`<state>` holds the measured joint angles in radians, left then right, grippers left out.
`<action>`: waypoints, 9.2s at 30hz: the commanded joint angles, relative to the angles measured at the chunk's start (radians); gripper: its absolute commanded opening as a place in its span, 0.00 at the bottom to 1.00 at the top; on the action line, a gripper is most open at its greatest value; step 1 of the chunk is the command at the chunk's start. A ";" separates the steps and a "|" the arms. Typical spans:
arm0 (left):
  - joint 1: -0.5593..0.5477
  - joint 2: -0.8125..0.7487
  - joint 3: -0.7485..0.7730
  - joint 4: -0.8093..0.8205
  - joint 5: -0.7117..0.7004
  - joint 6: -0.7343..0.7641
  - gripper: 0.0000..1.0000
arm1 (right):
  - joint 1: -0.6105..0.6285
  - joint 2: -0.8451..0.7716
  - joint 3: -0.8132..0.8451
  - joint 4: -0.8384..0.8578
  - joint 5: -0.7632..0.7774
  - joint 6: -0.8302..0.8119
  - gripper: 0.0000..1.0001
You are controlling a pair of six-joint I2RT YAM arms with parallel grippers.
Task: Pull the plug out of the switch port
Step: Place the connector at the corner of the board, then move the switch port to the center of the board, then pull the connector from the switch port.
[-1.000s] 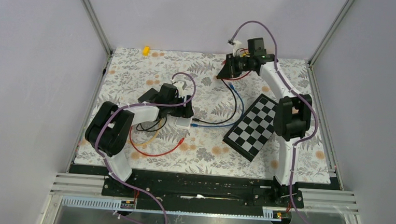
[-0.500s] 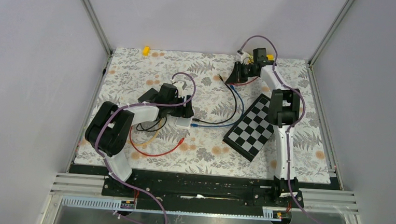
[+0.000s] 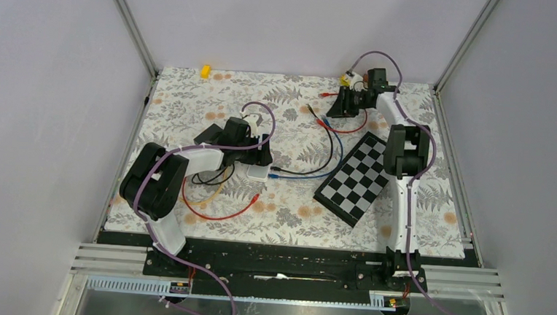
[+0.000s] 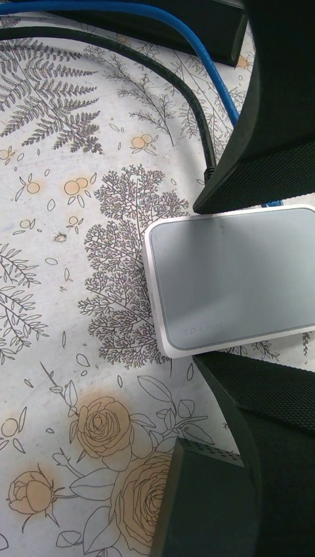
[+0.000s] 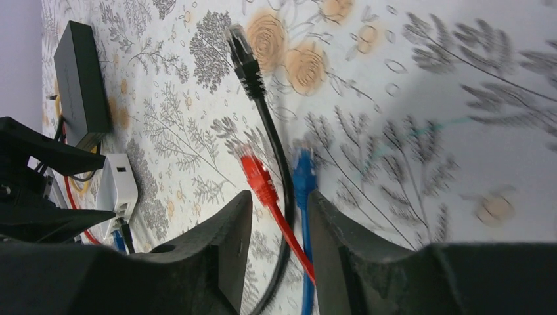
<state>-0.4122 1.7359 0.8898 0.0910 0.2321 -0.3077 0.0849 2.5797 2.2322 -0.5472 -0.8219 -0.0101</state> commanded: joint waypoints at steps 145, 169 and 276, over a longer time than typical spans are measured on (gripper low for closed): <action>-0.088 0.122 0.052 -0.154 0.088 0.153 0.74 | 0.310 -0.194 -0.735 0.538 -0.240 0.375 0.44; -0.085 0.120 0.051 -0.152 0.108 0.164 0.74 | 0.318 -0.179 -0.761 0.625 -0.215 0.479 0.33; -0.075 0.140 0.110 -0.111 0.093 0.108 0.34 | 0.364 -0.269 -0.717 0.512 -0.268 0.317 0.03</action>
<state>-0.4786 1.8519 1.0252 0.0532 0.2592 -0.1738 0.3969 2.3466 1.4628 0.0391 -1.0901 0.3962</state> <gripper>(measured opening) 0.724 0.229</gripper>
